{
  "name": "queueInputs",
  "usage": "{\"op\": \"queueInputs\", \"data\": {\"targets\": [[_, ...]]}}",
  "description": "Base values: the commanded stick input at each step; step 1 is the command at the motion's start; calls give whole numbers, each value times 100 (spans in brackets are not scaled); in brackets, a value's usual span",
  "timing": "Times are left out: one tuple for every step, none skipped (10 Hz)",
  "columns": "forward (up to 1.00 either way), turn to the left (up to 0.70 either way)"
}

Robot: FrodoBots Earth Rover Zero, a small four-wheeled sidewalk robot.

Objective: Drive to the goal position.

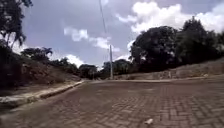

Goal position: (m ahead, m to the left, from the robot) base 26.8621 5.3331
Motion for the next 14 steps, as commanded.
{"op": "queueInputs", "data": {"targets": [[70,0],[70,0],[70,0],[70,0],[70,0],[70,0],[70,0],[70,0],[70,0],[70,0],[70,0],[70,0],[70,0],[70,0]]}}
